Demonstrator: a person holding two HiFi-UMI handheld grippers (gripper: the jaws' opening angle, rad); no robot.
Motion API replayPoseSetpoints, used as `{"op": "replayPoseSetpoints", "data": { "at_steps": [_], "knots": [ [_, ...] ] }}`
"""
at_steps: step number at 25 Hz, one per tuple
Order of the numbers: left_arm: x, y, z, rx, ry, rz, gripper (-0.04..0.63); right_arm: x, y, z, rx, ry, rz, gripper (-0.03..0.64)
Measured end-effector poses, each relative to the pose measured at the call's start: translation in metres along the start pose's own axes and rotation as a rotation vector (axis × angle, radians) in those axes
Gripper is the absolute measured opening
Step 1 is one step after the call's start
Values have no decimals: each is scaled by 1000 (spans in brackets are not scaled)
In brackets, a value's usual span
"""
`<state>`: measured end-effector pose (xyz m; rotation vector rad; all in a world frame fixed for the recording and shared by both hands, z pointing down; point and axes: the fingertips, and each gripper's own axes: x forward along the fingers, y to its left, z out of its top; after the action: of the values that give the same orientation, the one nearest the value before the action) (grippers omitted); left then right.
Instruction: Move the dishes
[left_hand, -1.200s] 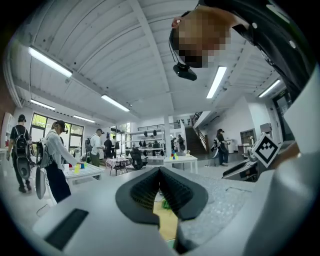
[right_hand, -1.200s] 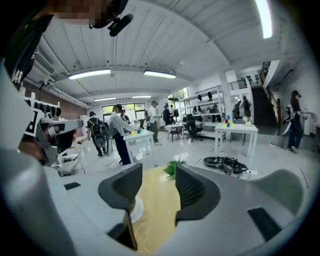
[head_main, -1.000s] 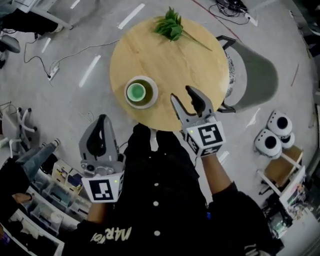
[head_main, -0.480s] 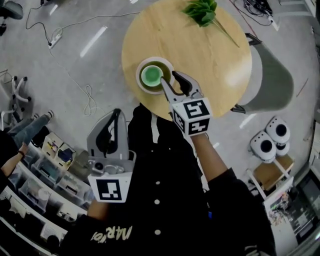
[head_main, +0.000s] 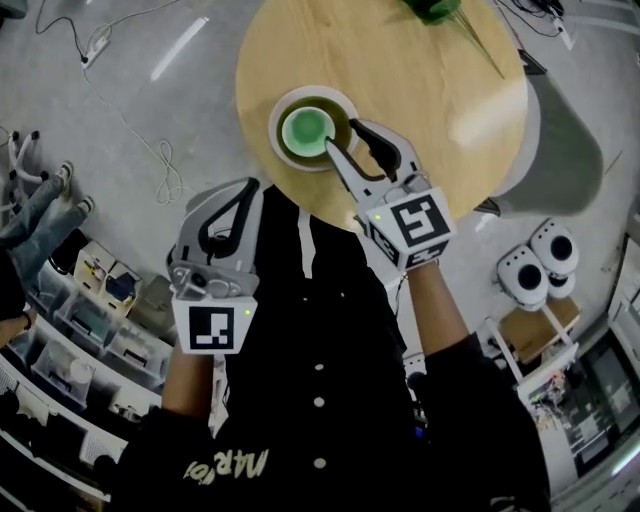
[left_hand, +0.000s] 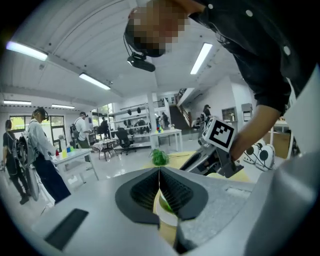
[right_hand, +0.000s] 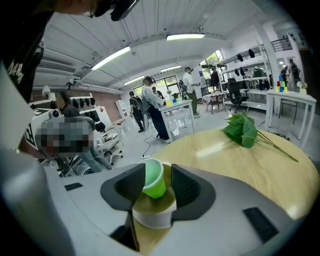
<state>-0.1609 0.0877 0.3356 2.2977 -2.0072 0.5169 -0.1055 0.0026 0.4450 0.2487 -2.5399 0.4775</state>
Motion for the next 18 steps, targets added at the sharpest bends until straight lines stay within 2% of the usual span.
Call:
{"op": "replayPoseSetpoints", "data": {
  "at_steps": [3, 6, 10, 18],
  "knots": [
    [4, -9, -12, -4, 10, -12, 5, 7, -5, -10, -13, 40, 12, 144],
    [8, -19, -17, -28, 14, -15, 3, 11, -9, -16, 20, 91, 9, 132],
    [4, -20, -13, -70, 0, -10, 3, 13, -3, -8, 24, 49, 41, 124],
    [5, -11, -17, -111, -14, 22, 3, 15, 13, -8, -94, 10, 196, 296]
  ]
}}
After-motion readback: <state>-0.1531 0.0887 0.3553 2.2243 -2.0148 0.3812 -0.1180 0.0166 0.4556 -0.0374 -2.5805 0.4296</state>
